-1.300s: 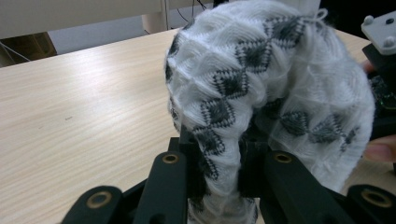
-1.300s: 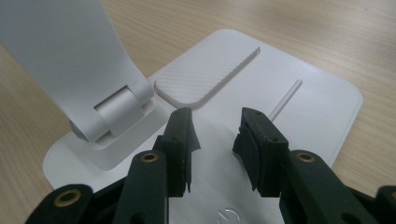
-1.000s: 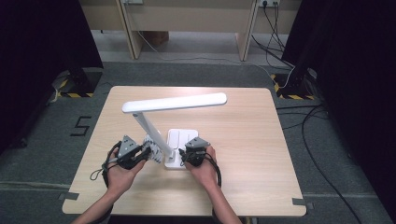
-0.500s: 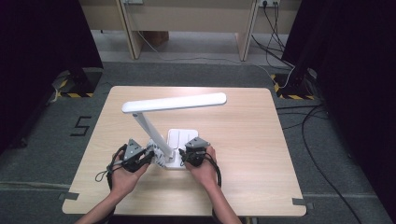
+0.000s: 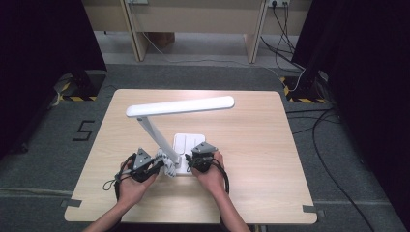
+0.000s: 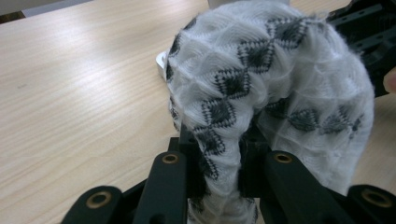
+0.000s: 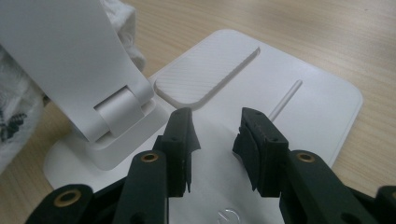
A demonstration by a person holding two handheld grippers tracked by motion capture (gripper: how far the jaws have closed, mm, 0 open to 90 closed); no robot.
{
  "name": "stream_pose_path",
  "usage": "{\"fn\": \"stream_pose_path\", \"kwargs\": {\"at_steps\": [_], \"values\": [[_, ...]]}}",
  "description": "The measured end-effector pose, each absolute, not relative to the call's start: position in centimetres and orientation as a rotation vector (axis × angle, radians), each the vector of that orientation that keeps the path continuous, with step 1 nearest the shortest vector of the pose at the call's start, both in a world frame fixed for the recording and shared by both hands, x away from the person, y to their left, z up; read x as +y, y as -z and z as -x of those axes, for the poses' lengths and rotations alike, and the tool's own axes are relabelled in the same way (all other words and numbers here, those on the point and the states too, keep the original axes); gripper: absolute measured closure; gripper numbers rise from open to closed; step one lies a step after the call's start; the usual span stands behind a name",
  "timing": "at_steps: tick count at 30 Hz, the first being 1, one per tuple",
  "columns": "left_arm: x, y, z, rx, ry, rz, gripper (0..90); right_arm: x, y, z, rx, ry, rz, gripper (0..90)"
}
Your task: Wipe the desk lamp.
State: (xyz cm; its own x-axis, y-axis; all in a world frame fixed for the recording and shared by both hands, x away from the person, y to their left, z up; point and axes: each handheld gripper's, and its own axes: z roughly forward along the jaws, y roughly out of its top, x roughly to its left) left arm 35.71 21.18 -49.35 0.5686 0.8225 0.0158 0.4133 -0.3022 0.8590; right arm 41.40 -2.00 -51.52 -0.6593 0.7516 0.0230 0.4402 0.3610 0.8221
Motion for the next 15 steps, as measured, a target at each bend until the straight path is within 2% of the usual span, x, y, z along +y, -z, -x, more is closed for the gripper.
{"fn": "stream_pose_path", "kwargs": {"at_steps": [15], "values": [[20.60,50.30,-35.51,0.975,-0.546,-1.985,75.6,-1.99,51.52,-41.40,2.269,-1.205,-1.045,64.5]]}}
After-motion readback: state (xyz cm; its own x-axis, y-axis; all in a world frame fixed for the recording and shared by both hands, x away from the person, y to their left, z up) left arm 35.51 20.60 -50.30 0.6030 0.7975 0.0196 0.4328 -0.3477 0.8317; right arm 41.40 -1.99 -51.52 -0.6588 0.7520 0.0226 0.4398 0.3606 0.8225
